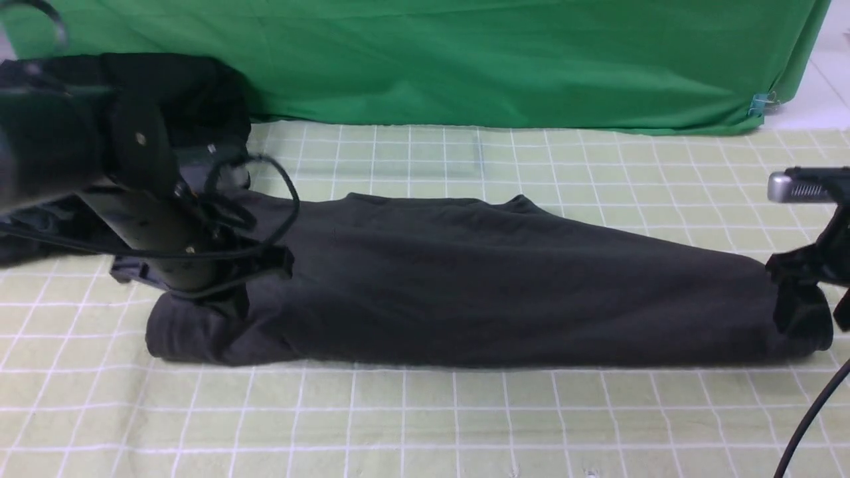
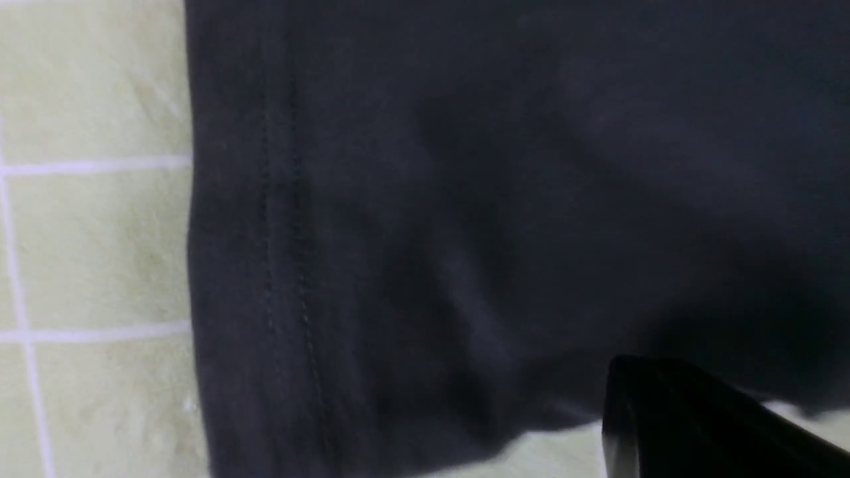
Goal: Fold a long-sleeved shirt over a green coffee tablecloth.
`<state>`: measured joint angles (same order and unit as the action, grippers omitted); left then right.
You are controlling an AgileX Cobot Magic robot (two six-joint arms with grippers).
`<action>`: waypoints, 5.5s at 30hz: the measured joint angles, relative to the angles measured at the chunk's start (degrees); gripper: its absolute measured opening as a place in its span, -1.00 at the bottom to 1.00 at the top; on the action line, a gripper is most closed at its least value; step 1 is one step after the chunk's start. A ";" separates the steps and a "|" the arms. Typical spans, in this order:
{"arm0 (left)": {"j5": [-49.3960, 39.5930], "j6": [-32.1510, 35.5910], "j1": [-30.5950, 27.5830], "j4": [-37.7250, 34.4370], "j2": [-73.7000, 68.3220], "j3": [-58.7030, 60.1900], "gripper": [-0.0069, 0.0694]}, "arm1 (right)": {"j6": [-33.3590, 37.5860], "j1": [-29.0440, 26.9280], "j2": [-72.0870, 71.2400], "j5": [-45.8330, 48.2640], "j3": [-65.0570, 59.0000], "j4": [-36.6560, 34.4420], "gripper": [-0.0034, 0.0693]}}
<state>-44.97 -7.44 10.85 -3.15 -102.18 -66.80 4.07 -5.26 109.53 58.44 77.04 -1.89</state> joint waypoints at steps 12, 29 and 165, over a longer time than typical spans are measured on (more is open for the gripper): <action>-2.21 -1.45 -3.33 -1.02 -3.91 -0.22 -0.83 | 2.61 -1.40 2.01 0.80 -0.59 3.42 -0.81; -4.75 -1.39 -4.31 1.89 5.21 -0.11 -0.83 | 0.10 -3.98 2.01 2.39 0.35 6.20 -0.18; 1.43 10.47 -1.21 -17.03 -6.05 -8.50 -0.76 | 0.00 30.55 -24.76 1.22 2.62 -2.95 -0.91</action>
<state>-43.54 3.03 9.64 -20.18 -108.23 -75.30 4.08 25.29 84.77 59.66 79.67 -4.84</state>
